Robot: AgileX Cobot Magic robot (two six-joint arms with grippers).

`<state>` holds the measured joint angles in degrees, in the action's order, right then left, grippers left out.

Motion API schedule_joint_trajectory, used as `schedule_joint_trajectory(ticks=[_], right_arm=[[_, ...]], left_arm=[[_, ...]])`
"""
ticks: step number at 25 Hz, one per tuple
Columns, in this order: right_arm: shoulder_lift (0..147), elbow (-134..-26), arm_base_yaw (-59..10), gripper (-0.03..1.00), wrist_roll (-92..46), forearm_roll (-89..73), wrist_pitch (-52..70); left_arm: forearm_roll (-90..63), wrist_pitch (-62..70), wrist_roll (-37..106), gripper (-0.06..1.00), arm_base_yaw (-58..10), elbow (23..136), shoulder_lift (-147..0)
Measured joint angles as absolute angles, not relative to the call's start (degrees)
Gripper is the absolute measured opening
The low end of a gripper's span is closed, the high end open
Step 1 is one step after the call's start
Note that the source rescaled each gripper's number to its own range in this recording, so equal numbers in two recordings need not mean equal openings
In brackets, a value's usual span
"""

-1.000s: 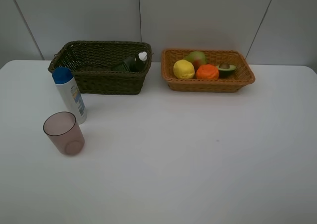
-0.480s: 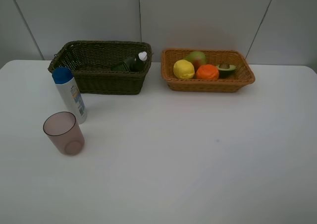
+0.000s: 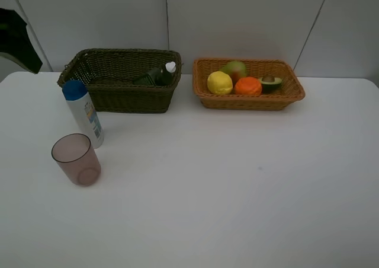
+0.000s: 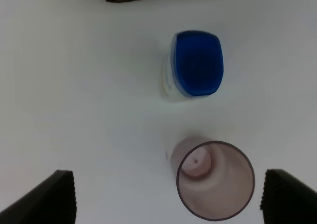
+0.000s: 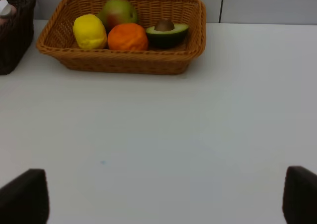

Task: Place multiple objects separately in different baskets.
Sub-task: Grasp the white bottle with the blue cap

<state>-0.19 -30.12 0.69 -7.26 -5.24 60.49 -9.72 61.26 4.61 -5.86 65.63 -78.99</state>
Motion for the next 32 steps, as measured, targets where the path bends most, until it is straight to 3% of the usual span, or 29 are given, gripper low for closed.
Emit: schedule_joint_trajectory(ticks=[9,32], right_arm=[[-0.19,-30.12,0.69,1.0,-7.26,-5.24,60.49],[-0.19,-30.12,0.69,1.0,-7.26,-5.24,60.49]], left_arm=[[-9.49,55.01,5.39,1.0,-10.23,65.67,-89.74],[-8.56,44.78,5.64,1.0,-12.26,65.67,-102.01]])
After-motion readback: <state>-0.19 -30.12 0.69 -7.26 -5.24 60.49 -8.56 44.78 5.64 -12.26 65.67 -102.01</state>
